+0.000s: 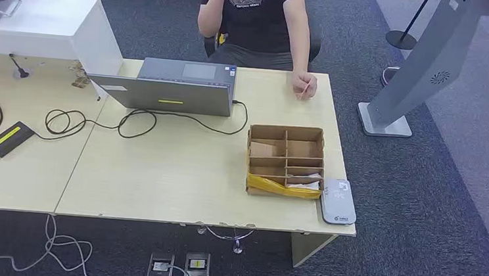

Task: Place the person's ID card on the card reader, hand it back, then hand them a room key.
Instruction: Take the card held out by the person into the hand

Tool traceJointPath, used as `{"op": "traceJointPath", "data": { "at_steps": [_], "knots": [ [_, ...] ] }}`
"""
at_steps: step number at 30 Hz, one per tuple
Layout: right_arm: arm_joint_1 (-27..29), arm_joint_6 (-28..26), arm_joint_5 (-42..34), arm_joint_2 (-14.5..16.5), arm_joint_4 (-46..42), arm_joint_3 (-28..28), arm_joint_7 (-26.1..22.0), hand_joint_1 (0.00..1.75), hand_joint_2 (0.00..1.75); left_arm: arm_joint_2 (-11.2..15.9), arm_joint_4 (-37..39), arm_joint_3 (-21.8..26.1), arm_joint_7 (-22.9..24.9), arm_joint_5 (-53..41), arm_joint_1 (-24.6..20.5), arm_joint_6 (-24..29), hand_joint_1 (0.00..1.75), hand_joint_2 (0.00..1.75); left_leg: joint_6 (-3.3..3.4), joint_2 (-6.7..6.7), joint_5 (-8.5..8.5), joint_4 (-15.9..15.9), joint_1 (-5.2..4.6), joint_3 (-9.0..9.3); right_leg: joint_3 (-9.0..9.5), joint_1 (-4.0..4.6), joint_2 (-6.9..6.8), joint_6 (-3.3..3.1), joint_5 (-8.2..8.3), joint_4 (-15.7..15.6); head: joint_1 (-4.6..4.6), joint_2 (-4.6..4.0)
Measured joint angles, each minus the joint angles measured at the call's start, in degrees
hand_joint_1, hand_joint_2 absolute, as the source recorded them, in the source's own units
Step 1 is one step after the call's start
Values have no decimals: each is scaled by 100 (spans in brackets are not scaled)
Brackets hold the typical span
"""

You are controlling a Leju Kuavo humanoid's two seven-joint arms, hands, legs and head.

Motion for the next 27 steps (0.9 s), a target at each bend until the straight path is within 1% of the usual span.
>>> {"op": "traceJointPath", "data": {
  "at_steps": [1,2,4,5,6,9,12,14,16,22,24,27],
  "knots": [
    [-1,-3,-114,-128,-1,-21,27,0,0,8,0,-38,-50,73,1,0,0,0,0,0,0,0,-3,0,0,-4,-1,0,0,0,-1,0],
    [-7,34,-267,-342,-12,-45,52,0,0,22,0,-85,-116,166,2,-3,0,0,1,0,0,0,-8,-1,0,-8,-1,2,1,-1,-1,1],
    [-164,93,-959,-1382,-77,-120,-168,0,0,92,0,-300,-332,487,4,-18,0,0,7,2,0,1,-26,-1,-2,-28,2,16,10,-3,0,0],
    [-282,98,-1267,-1883,-113,-141,-362,0,0,127,0,-394,-424,610,4,-31,0,0,10,3,1,2,-34,-1,-4,-35,4,23,15,-3,0,0],
    [-420,35,-1541,-2288,-140,-150,-625,0,0,155,0,-473,-501,696,4,-50,0,0,15,5,3,2,-39,0,-5,-40,7,29,19,-4,-1,-1],
    [-688,-196,-2167,-2870,-151,-150,-1218,0,0,205,0,-614,-744,883,3,-135,0,0,29,2,12,4,-44,0,-5,-45,3,33,21,-5,-2,1],
    [-838,-233,-2666,-3354,-147,-158,-1649,0,0,258,0,-786,-894,1039,5,-203,0,0,32,-5,14,4,-43,-3,-4,-44,-7,34,22,-4,-2,0],
    [-866,-224,-2773,-3573,-143,-165,-1771,0,0,281,0,-884,-931,1104,5,-215,0,0,32,-5,14,3,-41,-4,-4,-41,-7,34,21,-4,-2,0],
    [-867,-223,-2816,-3695,-139,-176,-1795,0,0,294,0,-944,-959,1148,5,-216,0,0,31,-5,14,3,-38,-5,-4,-37,-7,33,21,-3,-2,-1],
    [-793,-172,-2911,-3846,-96,-240,-1656,0,0,324,0,-1158,-1028,1242,4,-214,0,0,31,-5,14,3,-36,-4,-5,-36,-8,33,21,-4,-1,1],
    [-734,-95,-2909,-3889,-91,-243,-1548,0,0,340,0,-1231,-1064,1315,6,-210,0,0,31,-6,14,3,-35,-5,-4,-36,-8,33,21,-4,-1,1],
    [-615,72,-2844,-3877,-102,-244,-1314,0,0,358,0,-1347,-1109,1480,5,-191,0,0,31,-6,14,2,-34,-5,-4,-35,-8,33,21,-4,-2,1]
  ]
}}
